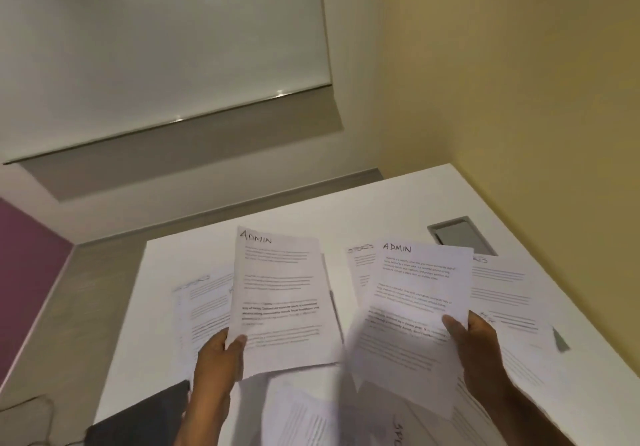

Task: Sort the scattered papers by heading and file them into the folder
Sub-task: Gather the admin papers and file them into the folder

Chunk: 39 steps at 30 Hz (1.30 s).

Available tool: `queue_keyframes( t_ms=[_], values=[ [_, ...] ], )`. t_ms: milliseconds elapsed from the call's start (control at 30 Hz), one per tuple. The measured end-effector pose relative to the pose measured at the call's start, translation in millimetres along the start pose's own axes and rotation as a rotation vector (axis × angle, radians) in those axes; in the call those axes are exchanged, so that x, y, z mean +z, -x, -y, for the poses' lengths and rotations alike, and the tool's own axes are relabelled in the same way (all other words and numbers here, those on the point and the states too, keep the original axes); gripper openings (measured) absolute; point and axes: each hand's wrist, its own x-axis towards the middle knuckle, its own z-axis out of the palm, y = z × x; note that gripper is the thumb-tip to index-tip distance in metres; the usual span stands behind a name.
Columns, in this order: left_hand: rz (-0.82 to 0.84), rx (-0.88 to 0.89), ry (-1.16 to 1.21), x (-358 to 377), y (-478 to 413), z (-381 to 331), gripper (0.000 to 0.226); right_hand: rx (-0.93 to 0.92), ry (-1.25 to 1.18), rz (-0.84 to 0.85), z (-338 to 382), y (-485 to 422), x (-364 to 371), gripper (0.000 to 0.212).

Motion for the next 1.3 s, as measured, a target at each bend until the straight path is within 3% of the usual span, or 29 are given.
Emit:
queue_keyframes(
  t_ms=[100,233,367,467,533,667,800,1033,1200,1300],
  values=[
    [0.084,-0.049,0.094,-4,31,7,0.021,-0.005,-0.043,0.096,12,-1,12,0.025],
    [0.184,-0.047,0.087,18,70,10,0.025,0.136,-0.144,0.304,26,-3,23,0.025],
    [0.283,0.006,-0.131,42,102,7,0.014,0.167,-0.175,0.478,51,12,21,0.028],
    [0.211,0.127,-0.315,51,117,-3,0.008,0.178,-0.186,0.548,55,17,14,0.029],
    [0.27,0.117,-0.201,53,118,-11,0.009,0.192,-0.164,0.574,53,18,10,0.031],
    [0.571,-0.176,0.308,62,115,-24,0.024,0.211,-0.171,0.667,51,21,3,0.034],
    [0.447,-0.011,0.322,84,112,-19,0.028,0.155,-0.128,0.807,52,25,1,0.039],
    [0.325,0.191,0.174,104,110,-13,0.019,-0.05,0.141,0.639,53,29,6,0.029],
    [0.293,0.205,0.151,113,107,8,0.022,-0.1,0.17,0.488,34,33,13,0.027],
    [0.297,0.202,0.15,114,100,20,0.027,-0.146,0.195,0.517,19,30,10,0.036]
  ],
)
